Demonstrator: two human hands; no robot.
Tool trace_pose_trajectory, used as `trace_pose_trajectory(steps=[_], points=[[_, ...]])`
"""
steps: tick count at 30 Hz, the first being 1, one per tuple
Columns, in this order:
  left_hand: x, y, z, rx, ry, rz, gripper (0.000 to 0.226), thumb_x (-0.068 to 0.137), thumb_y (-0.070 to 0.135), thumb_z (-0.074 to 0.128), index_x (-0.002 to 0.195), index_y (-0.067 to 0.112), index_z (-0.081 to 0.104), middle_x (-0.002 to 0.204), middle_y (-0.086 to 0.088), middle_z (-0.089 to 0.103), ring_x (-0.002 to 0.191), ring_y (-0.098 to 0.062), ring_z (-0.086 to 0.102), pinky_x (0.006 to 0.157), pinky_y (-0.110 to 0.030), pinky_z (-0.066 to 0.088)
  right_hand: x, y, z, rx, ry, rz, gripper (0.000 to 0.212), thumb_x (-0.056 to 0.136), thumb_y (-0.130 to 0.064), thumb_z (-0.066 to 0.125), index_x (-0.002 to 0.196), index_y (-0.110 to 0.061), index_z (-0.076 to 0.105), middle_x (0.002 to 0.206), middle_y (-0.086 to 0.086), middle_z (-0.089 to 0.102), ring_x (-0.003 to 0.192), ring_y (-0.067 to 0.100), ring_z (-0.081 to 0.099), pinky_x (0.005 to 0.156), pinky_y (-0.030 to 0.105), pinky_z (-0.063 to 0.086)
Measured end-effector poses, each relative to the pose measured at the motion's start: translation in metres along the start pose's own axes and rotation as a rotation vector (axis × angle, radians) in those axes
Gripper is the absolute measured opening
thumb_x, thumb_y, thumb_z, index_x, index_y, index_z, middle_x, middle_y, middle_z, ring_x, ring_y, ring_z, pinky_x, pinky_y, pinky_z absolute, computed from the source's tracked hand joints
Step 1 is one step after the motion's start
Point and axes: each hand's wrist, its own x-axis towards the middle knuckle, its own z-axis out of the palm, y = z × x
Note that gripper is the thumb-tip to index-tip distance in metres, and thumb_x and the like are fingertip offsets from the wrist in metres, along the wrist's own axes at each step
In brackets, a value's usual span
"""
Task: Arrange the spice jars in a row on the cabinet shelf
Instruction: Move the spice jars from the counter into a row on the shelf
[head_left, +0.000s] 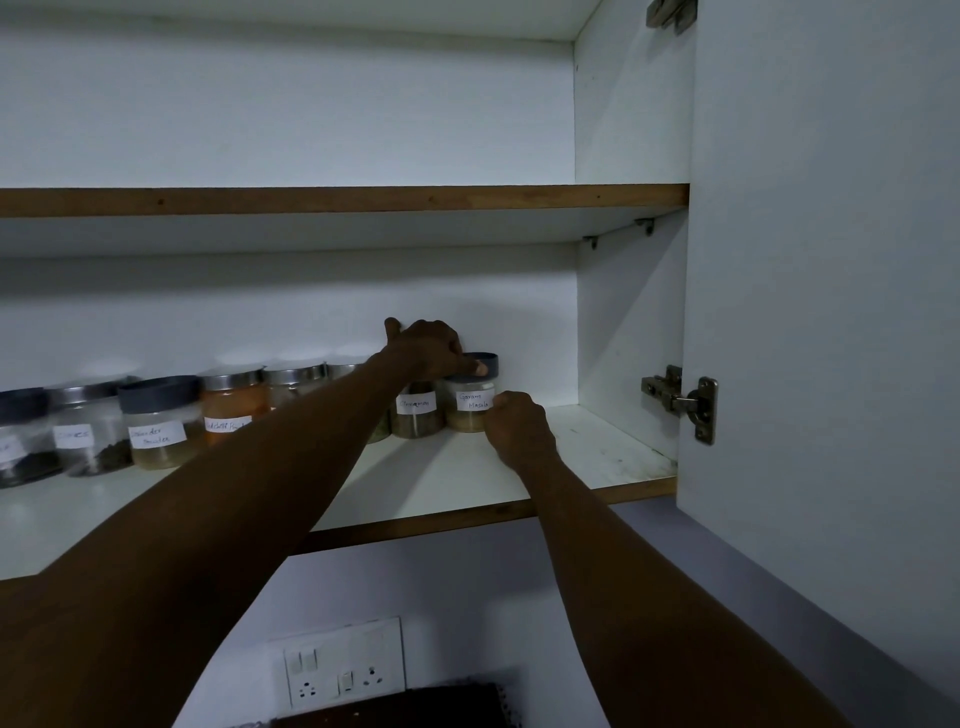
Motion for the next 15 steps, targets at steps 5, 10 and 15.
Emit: trace_pose_trajectory(steps=[5,10,15], points=[[-0.0014,0.001,0.0002,0.011,0.015,-0.003,0.068,0.077,0.089,0.053,0.092,0.026,0.073,0.085,0.008,0.064,0.099,-0.019,0.056,0.105,-0.053,0.025,-0.0005,0.0002,0.0005,0.003,-0.01,0.015,0.037,0.103,-0.026,0.052,0.135,-0.007,0.058,0.139,0.013,0.062,0.126,0.033,0.06,0.106,0.042,0.048],[-0.0026,0.0014,0.0009,0.021,0.04,0.002,0.066,0.074,0.091,0.051,0.078,0.027,0.065,0.079,0.01,0.061,0.095,-0.019,0.055,0.107,-0.055,0.024,-0.0008,-0.0006,-0.001,-0.017,-0.04,0.008,0.04,0.104,-0.026,0.049,0.138,-0.006,0.056,0.142,0.014,0.06,0.13,0.034,0.058,0.11,0.042,0.047],[-0.0041,0.0036,0.0009,0.024,0.036,-0.01,0.067,0.073,0.093,0.05,0.077,0.027,0.063,0.078,0.01,0.06,0.095,-0.019,0.054,0.111,-0.057,0.022,-0.0022,-0.0023,-0.0024,-0.018,-0.056,0.014,0.037,0.103,-0.024,0.048,0.134,-0.005,0.058,0.137,0.016,0.062,0.125,0.035,0.06,0.109,0.046,0.048]])
